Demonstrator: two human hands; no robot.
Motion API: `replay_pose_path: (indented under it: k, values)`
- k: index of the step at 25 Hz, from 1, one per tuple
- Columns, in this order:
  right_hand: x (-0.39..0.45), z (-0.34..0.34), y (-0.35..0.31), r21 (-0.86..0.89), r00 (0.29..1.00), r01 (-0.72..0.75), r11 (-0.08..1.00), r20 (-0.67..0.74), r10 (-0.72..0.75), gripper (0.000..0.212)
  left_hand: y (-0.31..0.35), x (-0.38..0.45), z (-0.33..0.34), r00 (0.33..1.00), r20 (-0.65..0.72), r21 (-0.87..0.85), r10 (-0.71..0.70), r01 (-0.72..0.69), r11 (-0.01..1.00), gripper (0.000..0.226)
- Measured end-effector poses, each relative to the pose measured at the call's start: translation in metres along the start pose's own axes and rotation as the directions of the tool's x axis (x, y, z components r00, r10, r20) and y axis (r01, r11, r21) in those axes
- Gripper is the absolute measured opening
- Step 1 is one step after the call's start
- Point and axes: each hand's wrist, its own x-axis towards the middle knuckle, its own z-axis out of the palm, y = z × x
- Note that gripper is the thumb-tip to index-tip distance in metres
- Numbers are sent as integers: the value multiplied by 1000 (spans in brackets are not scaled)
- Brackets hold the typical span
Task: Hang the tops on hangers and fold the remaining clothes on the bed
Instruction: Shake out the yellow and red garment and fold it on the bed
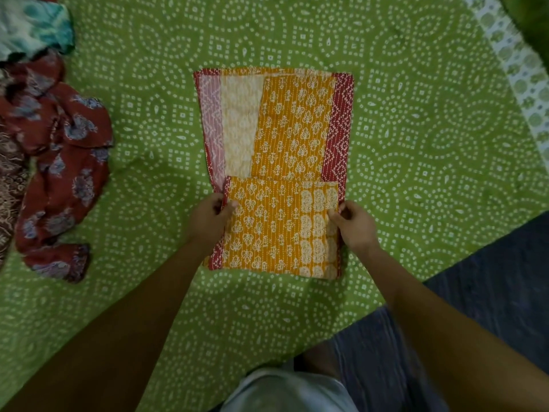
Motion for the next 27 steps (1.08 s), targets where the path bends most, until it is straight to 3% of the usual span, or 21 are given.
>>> replay_pose_path:
  k: [2,3,4,5,6,7,8,10,12,14,15,16,17,18,19,20,21,22,23,25,27]
  values:
    - [-3,-1,0,-150,996,51,987,-69,-62,16,-1,8,-3,996,-61,273,67,-48,961,29]
    - [-1,-3,4,-295,968,183,938,-115,-225,23,1,13,-7,979,-57,418,196,-154,895,36]
    - [3,-8,7,-474,895,354,806,-79,-439,33,4,19,-13,924,27,522,382,-339,783,41]
    - [11,-18,11,-623,789,518,586,84,-608,46,4,28,-21,798,199,574,569,-566,592,47]
    - [23,-30,17,-691,671,651,314,331,-664,61,1,39,-30,600,423,562,680,-762,322,56]
    - [36,-43,19,-675,566,734,79,543,-621,74,-3,51,-41,397,635,501,663,-865,38,69]
    - [48,-51,22,-627,474,773,-97,673,-567,82,-10,61,-49,280,777,441,563,-881,-171,86]
    - [67,-47,17,-543,366,780,-311,798,-479,87,-21,77,-52,260,873,410,412,-849,-333,118]
    - [79,-31,3,-477,307,786,-393,854,-421,86,-21,84,-40,287,882,408,373,-861,-303,128]
    - [87,-21,-8,-416,273,851,-321,872,-407,89,-14,94,-31,251,893,352,373,-907,-231,122]
    - [88,-20,-12,-395,307,904,-164,866,-395,91,-9,95,-31,238,896,321,375,-930,-177,112]
    - [86,-20,-13,-356,340,933,45,837,-429,91,-9,100,-32,226,885,275,408,-959,-63,97]
    - [85,-21,-12,-323,425,903,282,765,-484,88,-13,105,-35,245,858,227,452,-969,93,82]
    - [80,-20,-13,-247,556,799,549,652,-515,80,-15,104,-38,326,790,169,519,-930,326,69]
    - [76,-19,-19,-107,711,607,787,515,-479,65,-14,103,-39,508,682,93,525,-773,627,59]
    - [76,-20,-28,101,821,394,914,409,-399,47,-8,103,-37,707,543,-51,452,-510,859,53]
    - [82,-23,-40,256,886,238,937,339,-317,39,3,103,-36,859,422,-191,290,-229,955,50]
    - [91,-27,-52,313,923,141,939,302,-239,44,15,107,-33,927,342,-289,157,-55,956,53]
    - [97,-32,-62,310,946,57,949,287,-151,47,27,112,-32,952,294,-301,89,3,954,59]
    - [106,-32,-71,280,971,-45,959,237,-23,39,41,114,-30,959,279,-226,38,27,974,56]
    - [101,-24,-72,253,993,-9,967,117,-21,30,47,107,-28,975,224,-146,-2,36,989,37]
